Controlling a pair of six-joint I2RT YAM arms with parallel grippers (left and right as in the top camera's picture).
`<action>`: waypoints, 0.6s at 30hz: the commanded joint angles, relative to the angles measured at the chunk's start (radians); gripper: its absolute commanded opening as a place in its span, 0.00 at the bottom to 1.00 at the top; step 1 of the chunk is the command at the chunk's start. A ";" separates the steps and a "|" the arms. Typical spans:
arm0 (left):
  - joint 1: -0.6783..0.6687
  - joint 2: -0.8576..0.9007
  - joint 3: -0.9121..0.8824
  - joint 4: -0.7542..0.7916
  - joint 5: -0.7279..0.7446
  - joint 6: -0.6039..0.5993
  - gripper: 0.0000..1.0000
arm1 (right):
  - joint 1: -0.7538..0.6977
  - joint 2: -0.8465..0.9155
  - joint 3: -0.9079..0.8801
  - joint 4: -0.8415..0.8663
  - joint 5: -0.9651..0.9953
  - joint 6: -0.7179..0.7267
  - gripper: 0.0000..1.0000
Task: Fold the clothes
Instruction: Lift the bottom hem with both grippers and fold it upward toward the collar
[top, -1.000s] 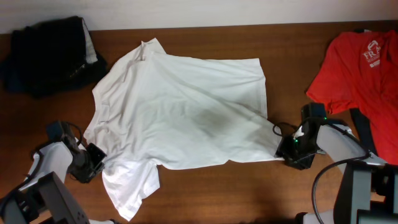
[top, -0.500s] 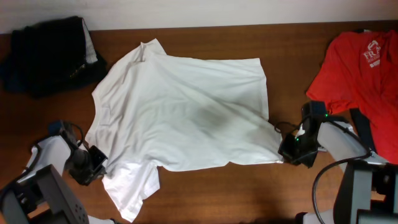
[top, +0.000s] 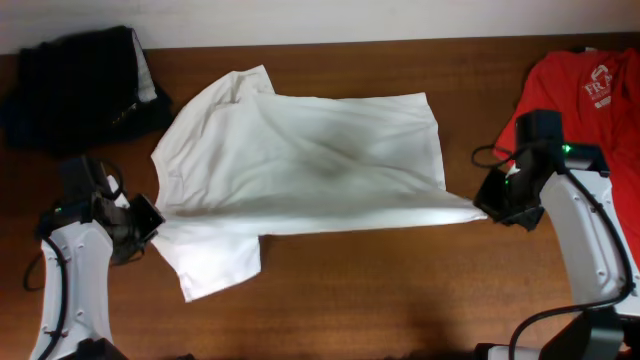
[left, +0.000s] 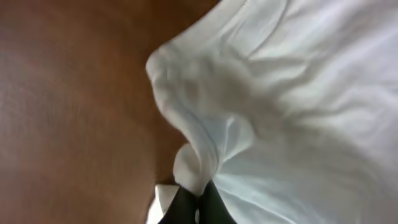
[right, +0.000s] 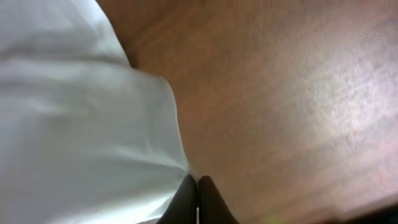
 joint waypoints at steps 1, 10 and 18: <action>0.000 -0.012 0.016 0.063 -0.027 0.013 0.01 | 0.004 -0.020 0.025 0.048 0.000 0.008 0.04; -0.025 0.030 0.015 0.283 -0.023 0.012 0.01 | 0.087 0.020 0.024 0.288 -0.039 0.009 0.04; -0.085 0.100 0.015 0.507 -0.024 0.012 0.01 | 0.163 0.121 0.024 0.464 -0.031 0.008 0.04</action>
